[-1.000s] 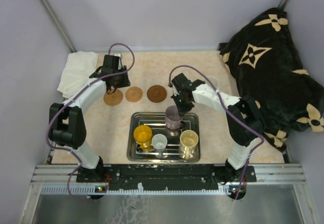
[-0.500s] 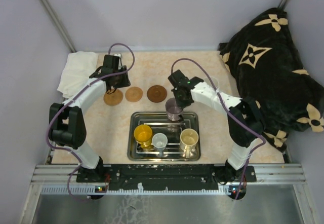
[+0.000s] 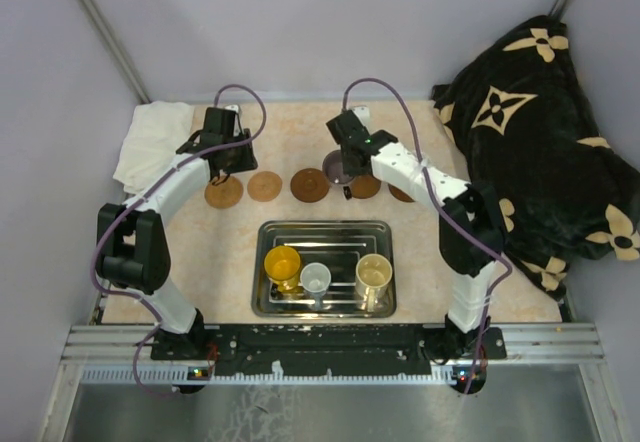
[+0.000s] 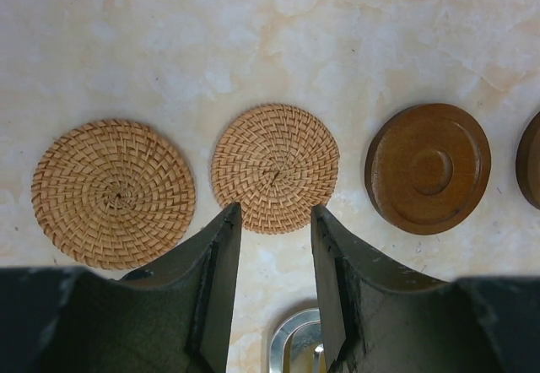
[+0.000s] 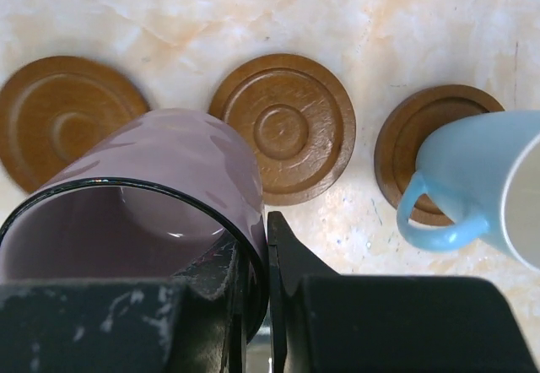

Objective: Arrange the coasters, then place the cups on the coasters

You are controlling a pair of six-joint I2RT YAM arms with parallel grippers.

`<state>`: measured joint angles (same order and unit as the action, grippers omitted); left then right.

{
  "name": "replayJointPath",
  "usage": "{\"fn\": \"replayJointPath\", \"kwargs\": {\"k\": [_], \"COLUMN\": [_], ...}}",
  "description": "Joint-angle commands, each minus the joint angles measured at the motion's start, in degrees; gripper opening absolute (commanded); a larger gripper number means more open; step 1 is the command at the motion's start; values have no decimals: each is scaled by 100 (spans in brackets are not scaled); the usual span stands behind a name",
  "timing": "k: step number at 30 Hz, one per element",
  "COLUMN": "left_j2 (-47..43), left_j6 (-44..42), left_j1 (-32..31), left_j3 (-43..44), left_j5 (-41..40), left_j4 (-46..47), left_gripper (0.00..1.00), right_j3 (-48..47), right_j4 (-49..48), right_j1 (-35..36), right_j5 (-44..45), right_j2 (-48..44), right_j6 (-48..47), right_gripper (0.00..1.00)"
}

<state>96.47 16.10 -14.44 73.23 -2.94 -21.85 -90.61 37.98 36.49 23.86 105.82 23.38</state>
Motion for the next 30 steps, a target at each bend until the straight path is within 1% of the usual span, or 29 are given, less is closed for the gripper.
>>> {"fn": "replayJointPath", "kwargs": {"k": [1,7,12,30], "left_j2": [82,59,-10,-136], "left_j6": [-110,-125,-112,-89], "left_j1": [-15,-15,-15,-15], "left_j3": [267,339,249,70], "left_j5": [-13,-44,-75,-108], "left_j4": [88,69,58,58], "left_gripper": [46,45,46,46], "right_j3": [-515,-880,-1069,-770], "right_j4": [-404,-475,-348,-271], "right_j1": [-356,-625,-801,-927], "right_j5": [83,-27,-113,-210], "right_j2": [348,657,852,964], "right_j6": [81,-105,-154,-169], "right_gripper": [0,0,0,0]}}
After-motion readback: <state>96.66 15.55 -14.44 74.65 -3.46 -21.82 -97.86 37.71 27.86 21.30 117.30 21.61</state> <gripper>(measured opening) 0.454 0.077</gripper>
